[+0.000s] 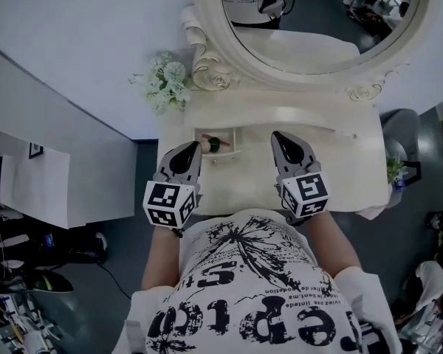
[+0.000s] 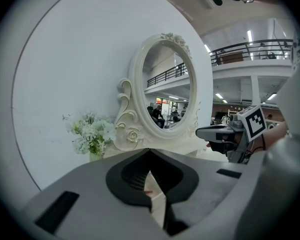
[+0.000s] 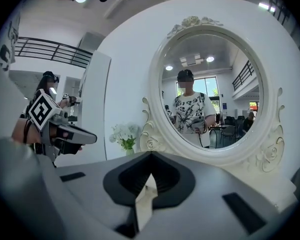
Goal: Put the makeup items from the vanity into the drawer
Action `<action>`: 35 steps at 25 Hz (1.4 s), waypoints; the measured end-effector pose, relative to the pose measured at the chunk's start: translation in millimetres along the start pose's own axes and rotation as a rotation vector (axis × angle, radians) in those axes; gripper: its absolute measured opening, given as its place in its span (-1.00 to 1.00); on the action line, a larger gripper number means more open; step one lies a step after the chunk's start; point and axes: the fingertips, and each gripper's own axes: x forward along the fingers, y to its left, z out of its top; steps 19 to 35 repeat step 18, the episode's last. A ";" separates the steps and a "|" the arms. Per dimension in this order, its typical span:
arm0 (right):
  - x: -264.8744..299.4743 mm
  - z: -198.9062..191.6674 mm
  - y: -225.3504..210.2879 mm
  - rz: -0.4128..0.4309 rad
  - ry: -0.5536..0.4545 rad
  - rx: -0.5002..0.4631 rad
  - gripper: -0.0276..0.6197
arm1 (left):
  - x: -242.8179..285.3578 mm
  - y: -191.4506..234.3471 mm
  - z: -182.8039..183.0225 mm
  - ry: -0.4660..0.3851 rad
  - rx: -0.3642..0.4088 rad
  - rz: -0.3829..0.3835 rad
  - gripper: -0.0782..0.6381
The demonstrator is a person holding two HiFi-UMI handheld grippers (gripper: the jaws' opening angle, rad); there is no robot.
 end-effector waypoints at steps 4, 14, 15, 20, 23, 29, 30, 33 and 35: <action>1.4 1.8 -0.5 -0.005 -0.017 -0.005 -0.86 | -1.1 3.0 -0.7 0.001 -0.005 0.017 -0.77; 0.6 -0.6 -2.2 0.000 -0.019 0.004 -0.86 | -1.9 1.2 -3.5 0.002 -0.014 0.028 -0.77; 0.3 -1.0 -2.2 0.000 -0.018 0.006 -0.86 | -1.9 0.9 -4.1 0.003 -0.015 0.029 -0.77; -0.2 -1.8 -2.4 0.003 -0.018 0.014 -0.86 | -2.3 0.6 -4.8 0.003 -0.015 0.032 -0.77; -0.2 -1.8 -2.4 0.003 -0.018 0.014 -0.86 | -2.3 0.6 -4.8 0.003 -0.015 0.032 -0.77; -0.2 -1.8 -2.4 0.003 -0.018 0.014 -0.86 | -2.3 0.6 -4.8 0.003 -0.015 0.032 -0.77; -0.2 -1.8 -2.4 0.003 -0.018 0.014 -0.86 | -2.3 0.6 -4.8 0.003 -0.015 0.032 -0.77; -0.2 -1.8 -2.4 0.003 -0.018 0.014 -0.86 | -2.3 0.6 -4.8 0.003 -0.015 0.032 -0.77; -0.2 -1.8 -2.4 0.003 -0.018 0.014 -0.86 | -2.3 0.6 -4.8 0.003 -0.015 0.032 -0.77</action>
